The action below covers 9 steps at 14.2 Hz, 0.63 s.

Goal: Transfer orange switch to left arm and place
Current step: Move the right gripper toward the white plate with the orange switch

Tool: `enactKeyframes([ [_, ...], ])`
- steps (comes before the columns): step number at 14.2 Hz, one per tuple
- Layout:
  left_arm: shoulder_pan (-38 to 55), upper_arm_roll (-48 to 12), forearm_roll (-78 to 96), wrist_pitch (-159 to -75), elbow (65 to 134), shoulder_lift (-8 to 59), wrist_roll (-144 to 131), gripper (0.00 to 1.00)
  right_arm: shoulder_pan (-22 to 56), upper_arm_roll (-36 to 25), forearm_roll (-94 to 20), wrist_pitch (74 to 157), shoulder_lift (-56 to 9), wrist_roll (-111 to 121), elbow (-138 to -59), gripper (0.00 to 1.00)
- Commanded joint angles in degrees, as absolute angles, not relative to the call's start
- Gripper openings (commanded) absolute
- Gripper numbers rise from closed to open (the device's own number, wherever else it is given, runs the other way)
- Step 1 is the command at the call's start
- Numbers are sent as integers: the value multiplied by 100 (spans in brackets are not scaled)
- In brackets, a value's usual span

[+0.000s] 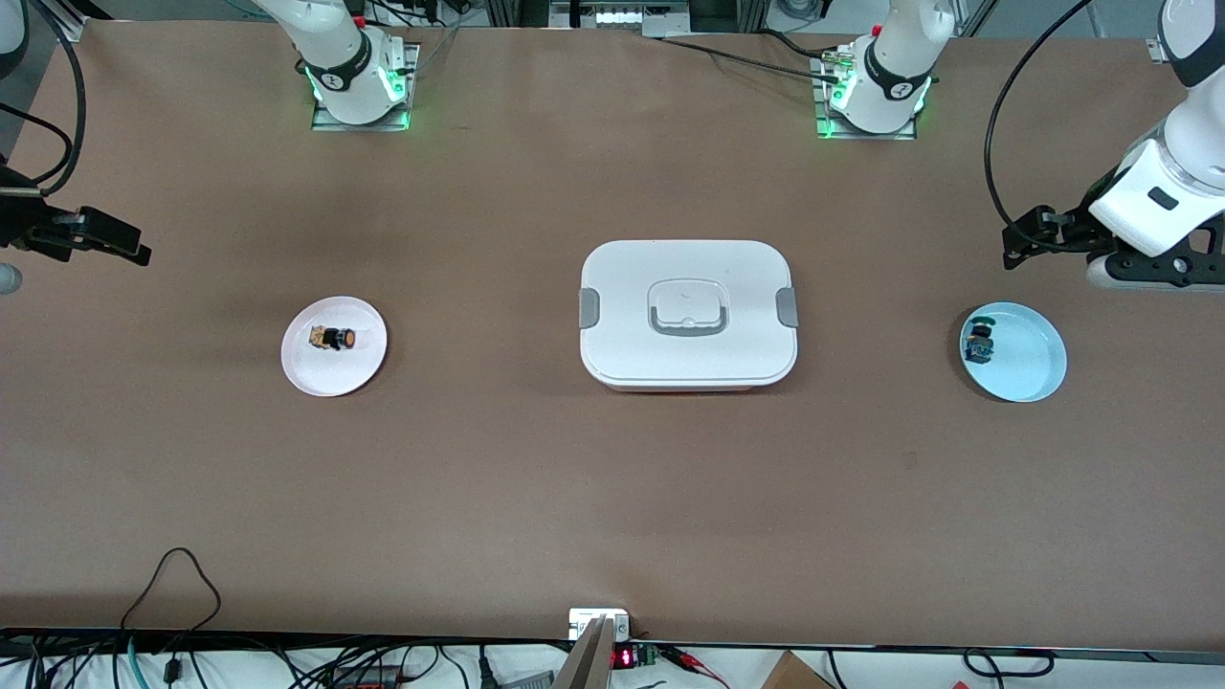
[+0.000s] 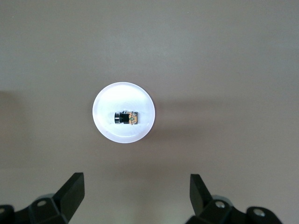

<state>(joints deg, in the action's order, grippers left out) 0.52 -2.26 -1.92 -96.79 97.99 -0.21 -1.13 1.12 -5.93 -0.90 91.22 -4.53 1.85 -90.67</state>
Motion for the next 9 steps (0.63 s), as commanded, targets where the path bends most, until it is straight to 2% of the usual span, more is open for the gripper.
enactKeyframes([
  [1,70,-228,-281,-9659,9800,-35,-35,100,97,-562,-79,8913,-283,159,-9017,100],
  [9,70,-229,-264,-9659,9800,-35,-62,100,79,-580,-131,8895,-360,167,-9009,100],
])
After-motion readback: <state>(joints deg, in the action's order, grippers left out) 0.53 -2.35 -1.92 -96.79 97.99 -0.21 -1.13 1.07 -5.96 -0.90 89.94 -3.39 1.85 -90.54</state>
